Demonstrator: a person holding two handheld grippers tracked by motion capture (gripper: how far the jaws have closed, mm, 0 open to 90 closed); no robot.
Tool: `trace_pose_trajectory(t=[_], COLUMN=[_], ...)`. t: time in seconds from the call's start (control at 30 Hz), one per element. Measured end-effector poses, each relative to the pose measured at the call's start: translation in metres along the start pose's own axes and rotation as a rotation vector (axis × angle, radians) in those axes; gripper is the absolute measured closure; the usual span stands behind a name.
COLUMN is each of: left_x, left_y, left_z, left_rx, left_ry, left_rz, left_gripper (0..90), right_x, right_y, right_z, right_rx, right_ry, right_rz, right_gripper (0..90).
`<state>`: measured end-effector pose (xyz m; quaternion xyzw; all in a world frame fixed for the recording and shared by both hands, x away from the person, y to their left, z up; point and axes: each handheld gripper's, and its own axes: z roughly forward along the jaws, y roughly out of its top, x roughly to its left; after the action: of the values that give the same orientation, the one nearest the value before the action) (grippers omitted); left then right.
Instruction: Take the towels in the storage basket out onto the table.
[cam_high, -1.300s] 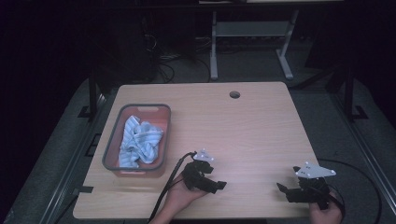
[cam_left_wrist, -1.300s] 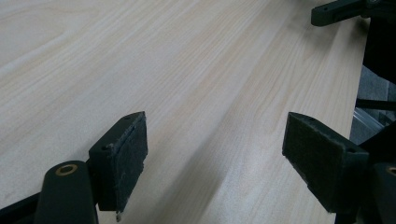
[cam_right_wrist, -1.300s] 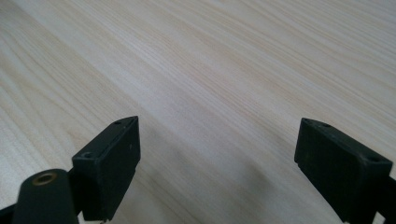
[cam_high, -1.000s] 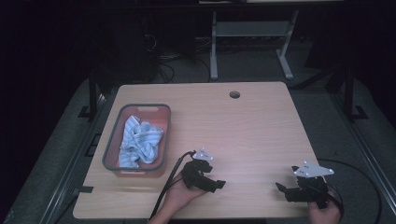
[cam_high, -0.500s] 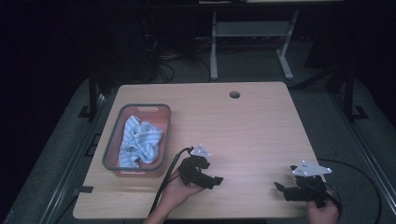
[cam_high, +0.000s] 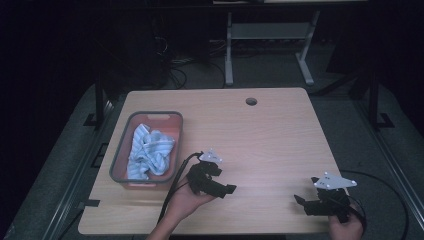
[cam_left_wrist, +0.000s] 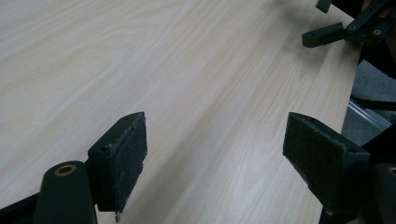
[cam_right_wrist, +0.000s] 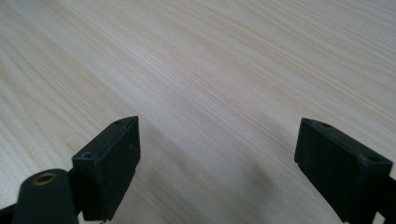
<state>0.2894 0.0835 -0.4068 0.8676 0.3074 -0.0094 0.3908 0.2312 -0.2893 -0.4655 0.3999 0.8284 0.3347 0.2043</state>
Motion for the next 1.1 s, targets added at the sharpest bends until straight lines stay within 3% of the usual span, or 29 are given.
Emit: trace_pose_trajectory(t=[0.6,0.77,1.1], left_x=[0.018,0.022,0.043], left_y=[0.018,0.025,0.028], left_z=[-0.034,-0.042,-0.066], left_rx=[0.010,0.033,0.030], left_ry=[0.017,0.053,0.098], left_rz=[-0.010,0.005,-0.031], left_gripper=[20.7,21.8,21.5], right_x=[0.002,0.005,0.007], right_y=[0.002,0.002,0.002], right_z=[0.000,-0.001,-0.002], right_rx=[0.000,-0.003,-0.003], right_ry=[0.005,0.006,0.009], right_rz=[-0.024,-0.023,-0.027], right_gripper=[13.7,13.7,13.7])
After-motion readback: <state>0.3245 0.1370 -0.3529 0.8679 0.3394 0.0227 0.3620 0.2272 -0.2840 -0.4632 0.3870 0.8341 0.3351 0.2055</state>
